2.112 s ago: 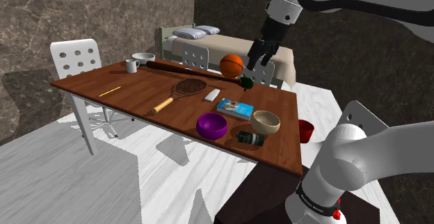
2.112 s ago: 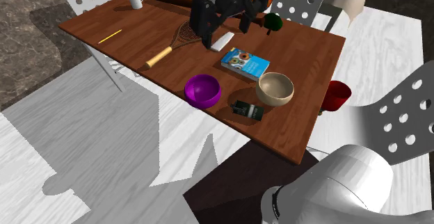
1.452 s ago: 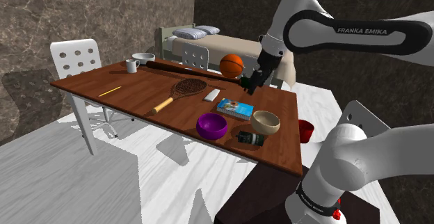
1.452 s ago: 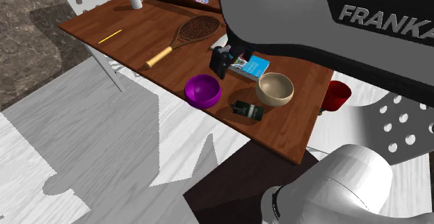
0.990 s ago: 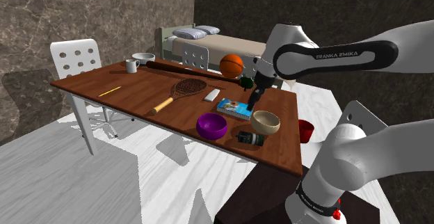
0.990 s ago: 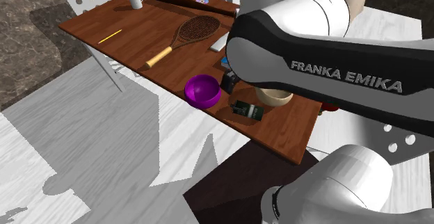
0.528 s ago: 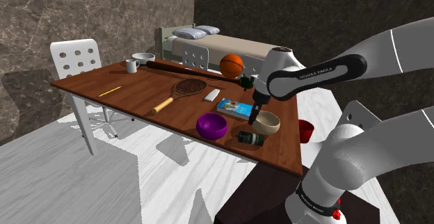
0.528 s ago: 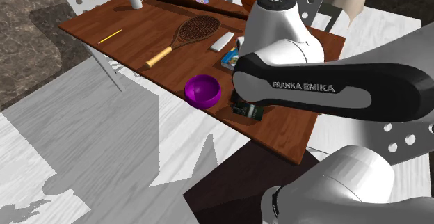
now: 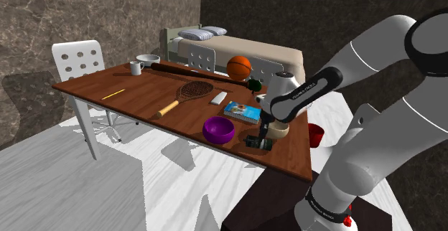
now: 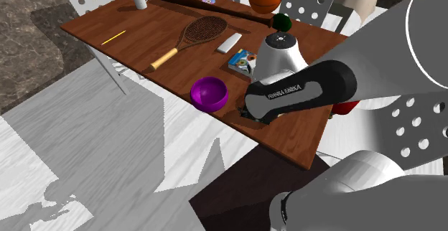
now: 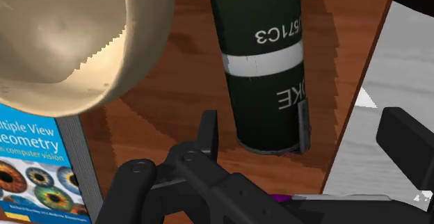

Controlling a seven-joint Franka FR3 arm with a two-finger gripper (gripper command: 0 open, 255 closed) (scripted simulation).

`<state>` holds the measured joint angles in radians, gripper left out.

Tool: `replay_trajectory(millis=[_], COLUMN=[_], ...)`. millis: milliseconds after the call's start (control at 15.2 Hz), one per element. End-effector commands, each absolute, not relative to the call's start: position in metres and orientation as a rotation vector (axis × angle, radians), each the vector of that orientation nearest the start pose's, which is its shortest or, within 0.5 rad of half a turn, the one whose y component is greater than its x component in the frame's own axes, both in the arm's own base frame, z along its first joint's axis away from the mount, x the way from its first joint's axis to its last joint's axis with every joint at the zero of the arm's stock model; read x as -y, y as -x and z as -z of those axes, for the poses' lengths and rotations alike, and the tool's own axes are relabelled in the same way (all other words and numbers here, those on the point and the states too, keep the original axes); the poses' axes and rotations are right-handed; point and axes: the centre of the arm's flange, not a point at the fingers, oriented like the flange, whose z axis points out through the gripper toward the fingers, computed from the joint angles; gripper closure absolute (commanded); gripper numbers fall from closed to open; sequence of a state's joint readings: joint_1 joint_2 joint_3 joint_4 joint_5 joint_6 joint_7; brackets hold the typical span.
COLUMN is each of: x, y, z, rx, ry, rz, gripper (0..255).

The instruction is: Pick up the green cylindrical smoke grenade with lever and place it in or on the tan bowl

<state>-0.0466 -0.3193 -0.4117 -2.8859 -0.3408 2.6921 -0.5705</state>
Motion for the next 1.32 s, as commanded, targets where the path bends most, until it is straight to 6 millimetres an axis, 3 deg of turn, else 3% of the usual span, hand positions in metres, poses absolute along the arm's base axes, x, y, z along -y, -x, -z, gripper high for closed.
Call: replay_trajectory(millis=[0,528,1056,1122,1254], x=[0.142,0.149,0.149,0.149,0.149], y=[-0.334,-0.338,-0.338,-0.338,-0.338], z=[-0.254,-0.209,-0.206,-0.206,-0.206], rx=[0.735,0.755,0.755,0.755,0.755], ry=[3.153,3.151,3.151,3.151,3.151], rz=[0.124,0.119,0.119,0.119,0.119], gripper=[0,0,0,255,255])
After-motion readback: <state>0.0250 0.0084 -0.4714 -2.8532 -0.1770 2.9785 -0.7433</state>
